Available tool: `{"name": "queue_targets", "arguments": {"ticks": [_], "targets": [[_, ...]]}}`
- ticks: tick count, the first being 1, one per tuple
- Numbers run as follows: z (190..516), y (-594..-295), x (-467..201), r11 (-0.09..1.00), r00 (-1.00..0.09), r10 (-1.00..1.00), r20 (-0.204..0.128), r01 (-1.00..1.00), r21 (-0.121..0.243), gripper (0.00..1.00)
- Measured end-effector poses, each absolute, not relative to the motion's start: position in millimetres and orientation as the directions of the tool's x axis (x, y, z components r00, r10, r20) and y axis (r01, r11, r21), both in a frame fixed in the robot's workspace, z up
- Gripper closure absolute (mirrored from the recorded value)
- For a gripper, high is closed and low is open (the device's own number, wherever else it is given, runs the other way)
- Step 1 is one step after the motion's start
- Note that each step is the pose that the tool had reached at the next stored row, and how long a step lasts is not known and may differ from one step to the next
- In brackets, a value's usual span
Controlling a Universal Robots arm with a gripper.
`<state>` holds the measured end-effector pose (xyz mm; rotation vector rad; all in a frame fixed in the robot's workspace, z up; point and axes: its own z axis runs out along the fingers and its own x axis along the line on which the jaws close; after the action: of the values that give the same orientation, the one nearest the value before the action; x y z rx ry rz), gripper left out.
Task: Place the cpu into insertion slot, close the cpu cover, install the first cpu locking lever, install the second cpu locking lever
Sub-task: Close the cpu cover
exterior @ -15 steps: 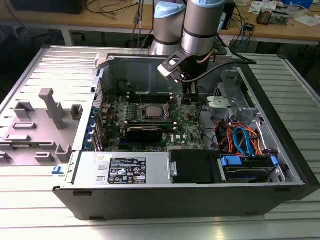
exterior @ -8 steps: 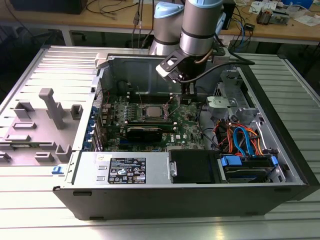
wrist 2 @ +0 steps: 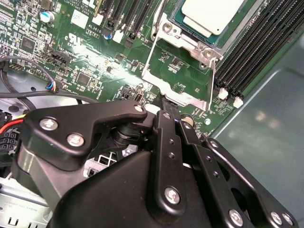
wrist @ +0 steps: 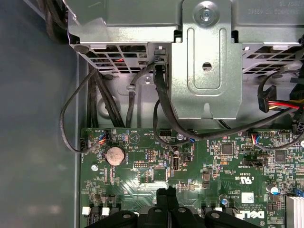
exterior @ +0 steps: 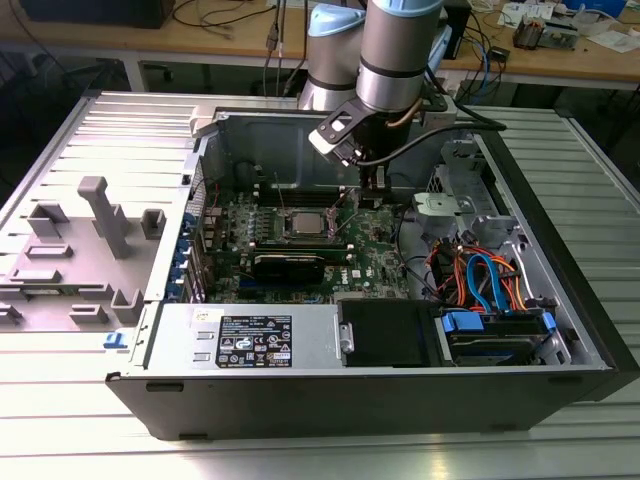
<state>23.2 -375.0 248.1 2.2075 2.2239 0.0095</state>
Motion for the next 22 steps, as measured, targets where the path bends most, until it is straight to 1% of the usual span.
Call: {"name": "queue_targets", "arguments": {"ticks": [18, 22], "targets": [[247.9, -375.0, 16.8, 0.007, -0.007, 1.0, -0.001, 1.0, 0.01, 0.89], [248.0, -374.5, 15.6, 0.007, -0.007, 1.0, 0.003, 1.0, 0.01, 0.89]]}}
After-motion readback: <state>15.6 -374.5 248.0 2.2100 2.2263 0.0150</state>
